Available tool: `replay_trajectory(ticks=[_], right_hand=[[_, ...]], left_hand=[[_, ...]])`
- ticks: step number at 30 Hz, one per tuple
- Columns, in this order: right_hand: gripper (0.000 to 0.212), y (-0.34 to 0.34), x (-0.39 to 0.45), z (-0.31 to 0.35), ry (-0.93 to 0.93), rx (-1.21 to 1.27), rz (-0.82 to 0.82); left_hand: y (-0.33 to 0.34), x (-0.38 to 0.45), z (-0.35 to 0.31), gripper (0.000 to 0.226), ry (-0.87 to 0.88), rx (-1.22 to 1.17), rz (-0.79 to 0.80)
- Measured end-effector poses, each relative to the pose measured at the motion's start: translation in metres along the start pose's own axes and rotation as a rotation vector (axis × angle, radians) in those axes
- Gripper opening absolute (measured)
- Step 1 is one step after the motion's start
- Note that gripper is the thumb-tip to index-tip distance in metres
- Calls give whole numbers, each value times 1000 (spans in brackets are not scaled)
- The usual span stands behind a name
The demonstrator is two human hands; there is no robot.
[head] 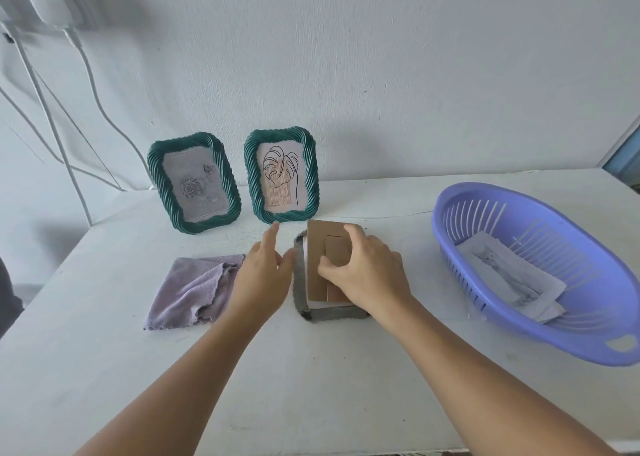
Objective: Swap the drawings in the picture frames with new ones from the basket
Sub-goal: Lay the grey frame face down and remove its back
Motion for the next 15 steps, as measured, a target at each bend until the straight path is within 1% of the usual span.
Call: replay_trajectory(ticks=[1, 2, 4, 6, 9, 12, 13, 15], right_hand=[[66, -2, 0, 1, -8, 13, -6], [68, -3, -1, 2, -17, 28, -11], [75, -6, -1, 6, -30, 62, -17], [77, -9, -1, 10, -39, 80, -25], [78, -14, 0, 13, -60, 90, -50], [75, -19, 5, 8, -54, 71, -65], [73, -17, 8, 3, -19, 86, -31], [67, -6, 12, -5, 51, 189, 106]], left_hand=[[-4, -2, -3, 59, -4, -51, -17], [-4, -2, -6, 59, -21, -125, 2], [5, -3, -15, 60, -54, -267, 105], [12, -5, -26, 59, -40, -366, 172], [12, -5, -34, 56, -19, -544, 172], [6, -4, -28, 54, -45, -786, 170], [3, -3, -24, 53, -56, -838, 166], [-4, -2, -15, 50, -61, -870, 149]])
Point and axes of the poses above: each hand's wrist, its own x-axis towards the middle knuckle, its own y-axis out of the palm, z = x × y, the point moved 10 cm from there along x, towards the middle knuckle, and after that the axes turned 15 degrees about x, right-handed, at the moved point
